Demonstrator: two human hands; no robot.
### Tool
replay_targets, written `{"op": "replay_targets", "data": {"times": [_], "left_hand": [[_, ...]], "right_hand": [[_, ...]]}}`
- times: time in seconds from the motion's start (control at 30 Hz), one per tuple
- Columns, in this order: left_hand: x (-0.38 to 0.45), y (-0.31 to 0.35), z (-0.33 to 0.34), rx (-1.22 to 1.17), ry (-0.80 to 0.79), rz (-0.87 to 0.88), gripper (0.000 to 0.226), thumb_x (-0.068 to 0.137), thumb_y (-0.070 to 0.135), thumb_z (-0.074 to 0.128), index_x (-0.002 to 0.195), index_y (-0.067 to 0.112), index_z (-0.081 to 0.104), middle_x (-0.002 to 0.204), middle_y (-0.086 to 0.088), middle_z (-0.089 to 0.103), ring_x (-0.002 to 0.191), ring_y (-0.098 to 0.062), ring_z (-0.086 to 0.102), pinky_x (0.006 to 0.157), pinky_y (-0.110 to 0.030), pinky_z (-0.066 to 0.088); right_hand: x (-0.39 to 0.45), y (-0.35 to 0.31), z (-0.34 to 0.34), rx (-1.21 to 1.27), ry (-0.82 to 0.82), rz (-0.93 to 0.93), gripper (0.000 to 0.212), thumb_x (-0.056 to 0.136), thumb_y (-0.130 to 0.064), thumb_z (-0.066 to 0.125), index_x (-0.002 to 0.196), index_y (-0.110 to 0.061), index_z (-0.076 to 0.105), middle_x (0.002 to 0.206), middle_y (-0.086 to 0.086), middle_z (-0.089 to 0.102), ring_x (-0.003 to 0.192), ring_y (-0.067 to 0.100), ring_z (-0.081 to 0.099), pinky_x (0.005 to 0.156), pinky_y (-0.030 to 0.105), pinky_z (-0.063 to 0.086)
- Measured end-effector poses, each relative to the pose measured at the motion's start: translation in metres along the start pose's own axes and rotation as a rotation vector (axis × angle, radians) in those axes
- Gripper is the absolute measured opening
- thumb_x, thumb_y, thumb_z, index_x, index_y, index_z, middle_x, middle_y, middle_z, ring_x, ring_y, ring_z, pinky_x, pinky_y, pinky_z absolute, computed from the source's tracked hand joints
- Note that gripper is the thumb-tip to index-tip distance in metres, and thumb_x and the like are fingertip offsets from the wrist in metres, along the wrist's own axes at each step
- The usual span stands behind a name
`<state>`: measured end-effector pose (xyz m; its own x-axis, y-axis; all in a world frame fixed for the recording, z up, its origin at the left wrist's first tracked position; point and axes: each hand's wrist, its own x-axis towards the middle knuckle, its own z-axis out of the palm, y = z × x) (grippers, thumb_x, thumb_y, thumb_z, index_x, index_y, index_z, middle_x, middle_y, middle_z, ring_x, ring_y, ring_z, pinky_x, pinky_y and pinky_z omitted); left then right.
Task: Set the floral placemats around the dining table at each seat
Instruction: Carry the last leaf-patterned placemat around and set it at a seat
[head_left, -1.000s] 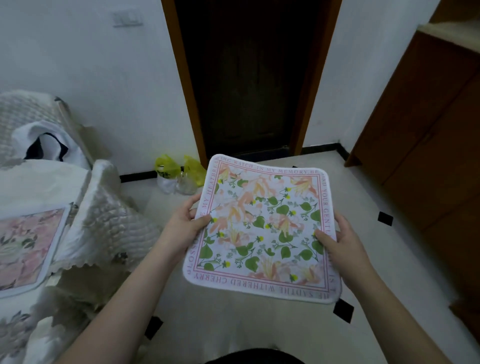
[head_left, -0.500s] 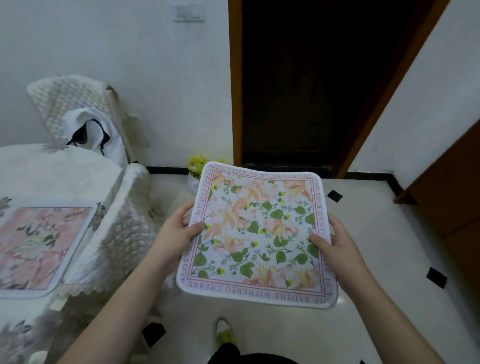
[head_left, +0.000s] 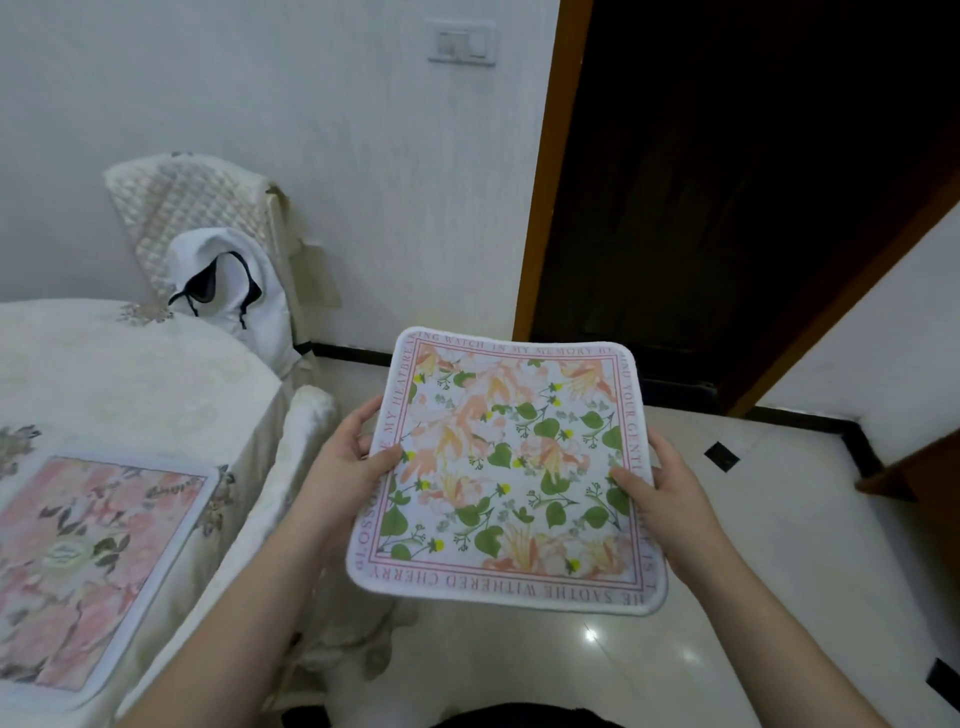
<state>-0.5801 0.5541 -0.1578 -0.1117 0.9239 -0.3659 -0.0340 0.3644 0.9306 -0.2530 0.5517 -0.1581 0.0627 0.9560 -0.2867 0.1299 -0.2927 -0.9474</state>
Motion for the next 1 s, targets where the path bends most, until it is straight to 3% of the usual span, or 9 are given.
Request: {"op": "replay_targets", "data": {"times": [0.1,0.33,0.67,0.83,1.0], "left_hand": [[0.025,0.003,0.005,0.034,0.014,-0.015,0.066,0.094,0.001,0.060,0.144,0.037,0.037,0.099,-0.010,0.076,0.083,-0.036,0.075,0.073,-0.052,0.060],[0.100,0.018,0.027,0.018,0.069,-0.052,0.065,0.094,0.002,0.060,0.141,0.043,0.039,0.103,-0.011,0.076,0.088,-0.041,0.073,0.082,-0.061,0.055],[0.181,0.062,0.059,-0.052,0.213,-0.045,0.065,0.095,0.003,0.059,0.140,0.046,0.039,0.104,-0.012,0.075,0.086,-0.042,0.073,0.078,-0.061,0.057],[0.200,0.065,0.040,-0.157,0.315,-0.084,0.064,0.094,0.005,0.061,0.136,0.050,0.044,0.111,-0.012,0.073,0.090,-0.044,0.072,0.078,-0.063,0.055],[0.225,0.067,0.007,-0.114,0.395,-0.088,0.066,0.094,0.004,0.061,0.139,0.048,0.041,0.107,-0.008,0.074,0.086,-0.041,0.073,0.075,-0.059,0.058]], "right_hand": [[0.037,-0.002,0.002,-0.015,-0.018,0.009,0.049,0.095,-0.009,0.059,0.135,-0.035,0.047,0.105,0.004,0.074,0.085,0.025,0.074,0.074,0.050,0.060],[0.141,-0.004,-0.004,-0.033,-0.085,0.016,0.053,0.094,-0.009,0.060,0.138,-0.035,0.045,0.108,0.002,0.073,0.086,0.023,0.074,0.075,0.051,0.060],[0.276,-0.057,-0.009,-0.106,-0.224,-0.017,0.064,0.095,-0.011,0.059,0.144,-0.042,0.032,0.110,-0.005,0.071,0.086,0.012,0.073,0.067,0.035,0.061],[0.315,-0.072,0.019,-0.093,-0.334,-0.020,0.064,0.095,-0.009,0.059,0.143,-0.043,0.034,0.112,-0.004,0.071,0.089,0.015,0.073,0.073,0.042,0.061],[0.354,-0.086,0.064,-0.120,-0.425,-0.032,0.059,0.095,-0.011,0.059,0.124,-0.058,0.040,0.114,-0.005,0.070,0.091,0.017,0.073,0.074,0.047,0.061]]}}
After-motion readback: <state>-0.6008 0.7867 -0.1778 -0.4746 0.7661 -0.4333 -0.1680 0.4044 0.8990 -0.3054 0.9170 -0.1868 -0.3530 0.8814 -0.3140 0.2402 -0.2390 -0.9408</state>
